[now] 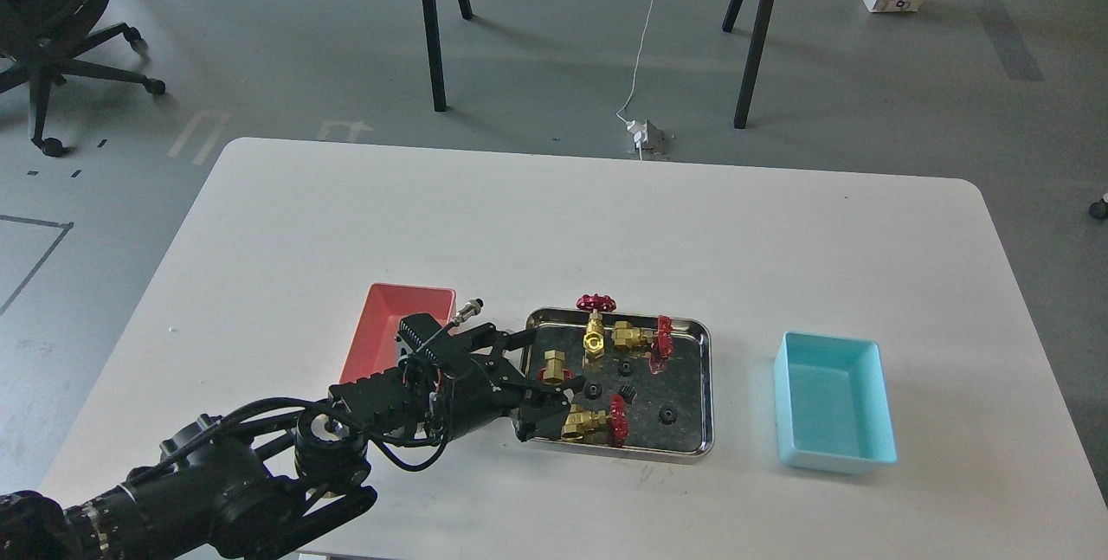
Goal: Place valve in pink box and gear in blue box
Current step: 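Close the left gripper on the red-handled brass valve, then carry the valve with the left gripper and lower it into the pink box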
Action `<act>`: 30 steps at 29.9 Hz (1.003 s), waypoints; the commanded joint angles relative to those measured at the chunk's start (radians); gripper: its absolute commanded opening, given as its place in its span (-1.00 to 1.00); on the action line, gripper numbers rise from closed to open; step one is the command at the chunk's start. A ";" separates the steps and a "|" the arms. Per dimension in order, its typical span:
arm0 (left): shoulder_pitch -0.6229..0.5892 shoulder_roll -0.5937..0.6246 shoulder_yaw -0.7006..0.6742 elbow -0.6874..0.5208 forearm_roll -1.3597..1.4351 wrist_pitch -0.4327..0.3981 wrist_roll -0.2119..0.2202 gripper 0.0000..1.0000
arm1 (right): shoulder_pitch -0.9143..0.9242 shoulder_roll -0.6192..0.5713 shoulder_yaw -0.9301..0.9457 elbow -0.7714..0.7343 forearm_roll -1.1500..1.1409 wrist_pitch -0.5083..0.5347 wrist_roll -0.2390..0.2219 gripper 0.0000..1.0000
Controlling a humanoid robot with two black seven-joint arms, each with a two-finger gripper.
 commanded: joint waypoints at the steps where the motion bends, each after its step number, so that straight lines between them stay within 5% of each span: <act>1: 0.001 -0.028 0.002 0.009 0.000 0.000 -0.005 0.83 | 0.000 0.000 0.000 0.001 0.000 0.000 0.001 0.97; 9: 0.004 -0.032 0.002 0.021 0.000 -0.003 -0.008 0.26 | 0.001 0.000 0.000 -0.001 0.000 -0.002 -0.001 0.97; 15: 0.002 -0.031 0.000 0.041 0.000 -0.011 -0.011 -0.40 | 0.001 0.000 0.000 -0.001 0.000 -0.002 -0.001 0.97; 19: 0.002 -0.031 -0.001 0.041 0.000 -0.018 -0.009 -0.62 | 0.001 0.002 0.000 -0.005 0.000 -0.002 -0.001 0.97; 25: -0.005 -0.022 -0.024 0.014 0.000 -0.021 0.000 -0.74 | 0.001 0.006 0.000 -0.009 0.000 0.000 -0.001 0.97; 30: -0.019 0.081 -0.174 -0.185 0.000 -0.096 0.033 -0.74 | 0.003 0.008 0.000 -0.009 0.000 0.000 -0.001 0.97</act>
